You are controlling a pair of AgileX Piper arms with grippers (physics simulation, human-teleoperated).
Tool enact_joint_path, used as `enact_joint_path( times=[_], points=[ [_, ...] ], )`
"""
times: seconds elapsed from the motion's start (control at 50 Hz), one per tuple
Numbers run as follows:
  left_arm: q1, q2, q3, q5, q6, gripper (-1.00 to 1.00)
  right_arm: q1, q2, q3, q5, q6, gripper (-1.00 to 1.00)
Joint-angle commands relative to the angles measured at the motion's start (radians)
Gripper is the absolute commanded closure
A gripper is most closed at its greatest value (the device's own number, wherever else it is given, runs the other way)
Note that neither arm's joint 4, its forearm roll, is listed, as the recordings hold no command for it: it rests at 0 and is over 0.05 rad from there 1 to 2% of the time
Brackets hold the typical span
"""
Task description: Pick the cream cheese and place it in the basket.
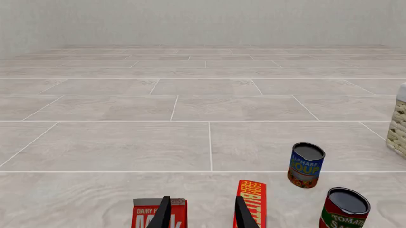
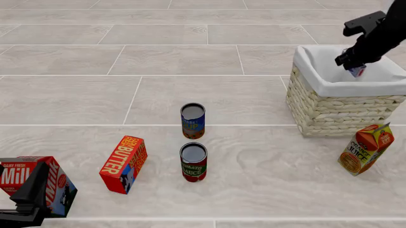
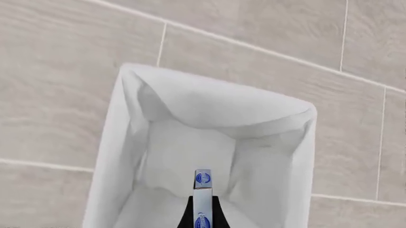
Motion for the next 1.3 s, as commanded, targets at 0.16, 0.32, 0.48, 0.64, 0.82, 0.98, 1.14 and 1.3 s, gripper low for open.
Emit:
enact_joint_path(
  times=[0.16, 0.32, 0.48, 0.64, 0.82, 0.98, 1.14, 1.3],
  points=[
    [0.000, 0.000, 0.000, 0.000, 0.000, -1.00, -0.021, -0.001, 0.002, 0.000, -0.045, 1.00],
    [0.000, 0.000, 0.000, 0.000, 0.000, -1.00, -0.033, 0.013, 0.003, 0.003, -0.075, 1.00],
    [0.000, 0.000, 0.000, 0.000, 0.000, -1.00, -0.032, 0.031, -0.032, 0.022, -0.063, 1.00],
    [0.000, 0.000, 0.000, 0.000, 0.000, -1.00, -0.026, 0.036, -0.034, 0.023, -0.060, -1.00],
    [0.000, 0.000, 0.000, 0.000, 0.000, -1.00, -0.017, 0.017, -0.026, 0.015, -0.047, -1.00],
    [0.000, 0.000, 0.000, 0.000, 0.000, -1.00, -0.015, 0.016, -0.044, 0.017, -0.040, -1.00],
    [0.000, 0.000, 0.000, 0.000, 0.000, -1.00, -0.002, -0.023, -0.029, 0.010, -0.027, -1.00],
    [0.000, 0.000, 0.000, 0.000, 0.000, -1.00, 0.023, -0.112, 0.071, -0.038, -0.008, -1.00]
  ],
)
